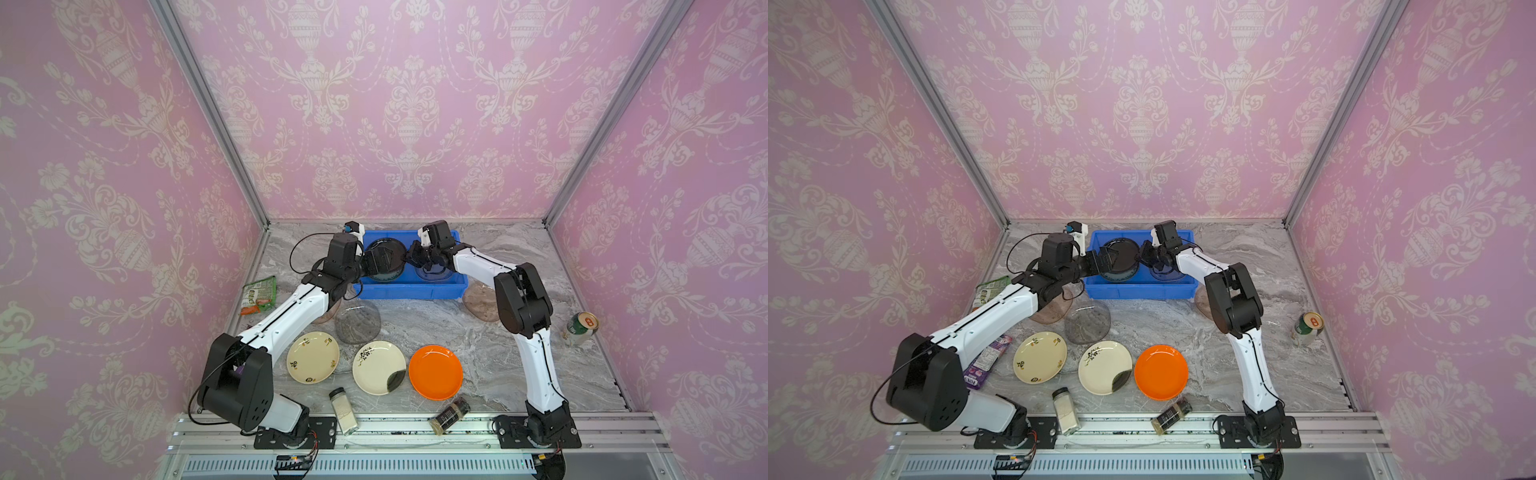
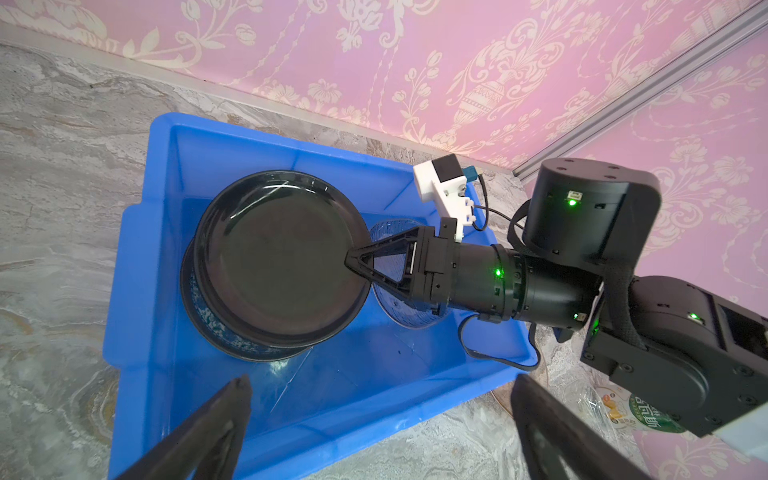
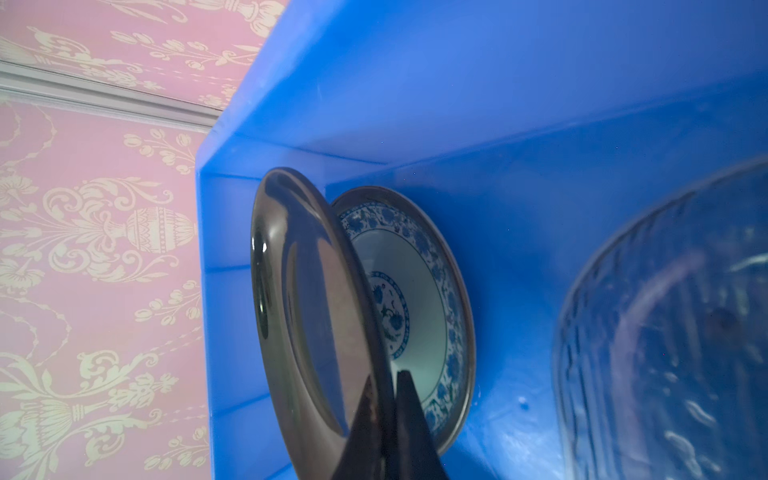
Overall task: Place the plates into the plastic bin on the countertop
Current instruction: 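Lower the black plate into the bin with right gripper while left gripper withdraws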
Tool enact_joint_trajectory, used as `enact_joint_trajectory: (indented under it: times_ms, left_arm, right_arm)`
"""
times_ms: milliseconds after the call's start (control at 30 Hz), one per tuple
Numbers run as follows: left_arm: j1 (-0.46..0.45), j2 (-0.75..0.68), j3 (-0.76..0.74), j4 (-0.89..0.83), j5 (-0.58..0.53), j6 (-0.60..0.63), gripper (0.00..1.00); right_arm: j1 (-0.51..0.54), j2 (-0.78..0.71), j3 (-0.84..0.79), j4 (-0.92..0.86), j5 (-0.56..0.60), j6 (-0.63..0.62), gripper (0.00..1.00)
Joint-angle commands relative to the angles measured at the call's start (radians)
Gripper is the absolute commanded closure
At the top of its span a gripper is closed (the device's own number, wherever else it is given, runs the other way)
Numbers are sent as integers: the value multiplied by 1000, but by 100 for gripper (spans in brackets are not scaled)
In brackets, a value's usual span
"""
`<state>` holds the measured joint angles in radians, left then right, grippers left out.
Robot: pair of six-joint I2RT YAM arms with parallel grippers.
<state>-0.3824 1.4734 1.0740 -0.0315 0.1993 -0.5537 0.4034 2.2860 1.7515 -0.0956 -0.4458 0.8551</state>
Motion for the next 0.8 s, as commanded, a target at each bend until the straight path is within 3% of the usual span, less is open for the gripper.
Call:
enact_joint_trajectory:
  times_ms: [0, 467, 767]
  left_arm:
    - [5, 13, -23, 1, 3, 24, 1]
    - [5, 14, -31, -7, 8, 37, 1]
    - [5, 7, -34, -10, 1, 44, 1]
  right_arm:
    - [-2, 19, 46, -37, 15, 20, 100]
    - [38, 61, 156, -172, 75, -40, 100]
    - [41, 68, 174, -218, 101, -59, 93]
